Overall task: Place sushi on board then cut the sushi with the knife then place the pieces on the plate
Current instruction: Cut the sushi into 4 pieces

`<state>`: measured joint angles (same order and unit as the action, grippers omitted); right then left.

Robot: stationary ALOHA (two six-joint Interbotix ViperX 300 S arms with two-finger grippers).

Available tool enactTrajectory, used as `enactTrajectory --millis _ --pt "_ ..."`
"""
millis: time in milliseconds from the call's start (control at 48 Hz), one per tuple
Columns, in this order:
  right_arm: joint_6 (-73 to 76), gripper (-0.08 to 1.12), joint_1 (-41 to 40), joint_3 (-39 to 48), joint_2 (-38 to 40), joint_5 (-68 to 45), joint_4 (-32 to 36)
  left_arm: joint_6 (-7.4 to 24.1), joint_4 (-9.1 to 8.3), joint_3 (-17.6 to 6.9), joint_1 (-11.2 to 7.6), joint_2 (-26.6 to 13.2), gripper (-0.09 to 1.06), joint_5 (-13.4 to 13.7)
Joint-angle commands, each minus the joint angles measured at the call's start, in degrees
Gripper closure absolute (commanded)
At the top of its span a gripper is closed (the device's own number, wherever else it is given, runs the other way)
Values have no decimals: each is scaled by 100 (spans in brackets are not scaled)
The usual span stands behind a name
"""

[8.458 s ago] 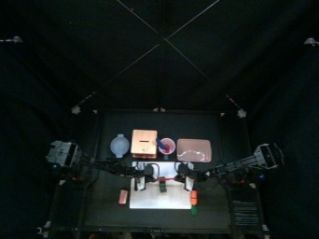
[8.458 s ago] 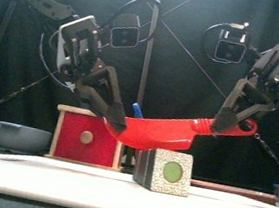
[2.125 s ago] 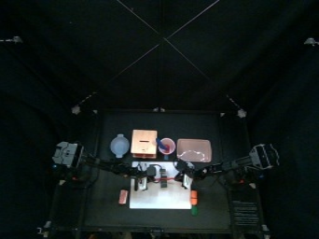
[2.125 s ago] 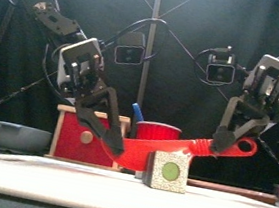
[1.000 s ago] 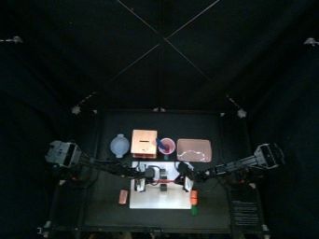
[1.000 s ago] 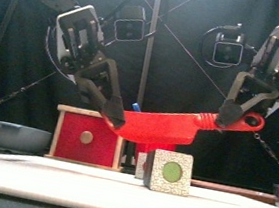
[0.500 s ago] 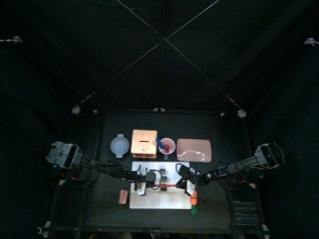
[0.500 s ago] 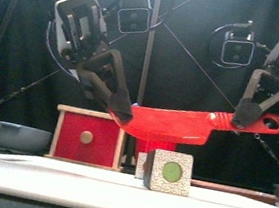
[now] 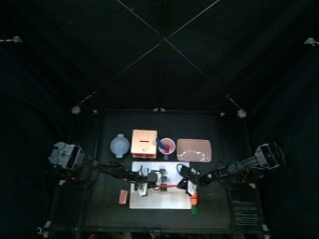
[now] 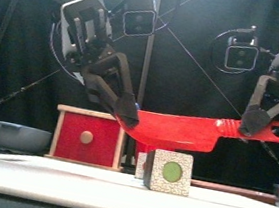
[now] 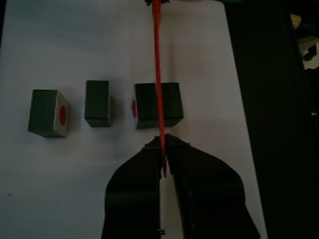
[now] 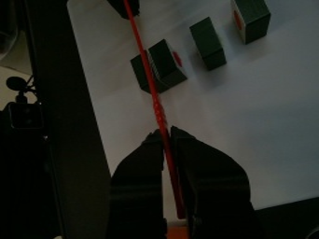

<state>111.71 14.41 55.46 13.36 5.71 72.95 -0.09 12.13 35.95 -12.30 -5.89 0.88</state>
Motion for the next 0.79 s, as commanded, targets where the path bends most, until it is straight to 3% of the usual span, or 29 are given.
enactTrajectory --millis 21,250,521,792 --pt "35 71 -26 -26 44 62 -26 0 35 -79 -123 26 52 0" --pt "35 71 -26 -35 -53 62 -44 9 141 -44 -132 -53 52 0" --pt "44 71 -18 -53 -237 62 -132 0 149 0 -132 -176 52 0" --pt "53 71 167 -193 -747 62 -378 0 483 18 -167 -413 52 35"
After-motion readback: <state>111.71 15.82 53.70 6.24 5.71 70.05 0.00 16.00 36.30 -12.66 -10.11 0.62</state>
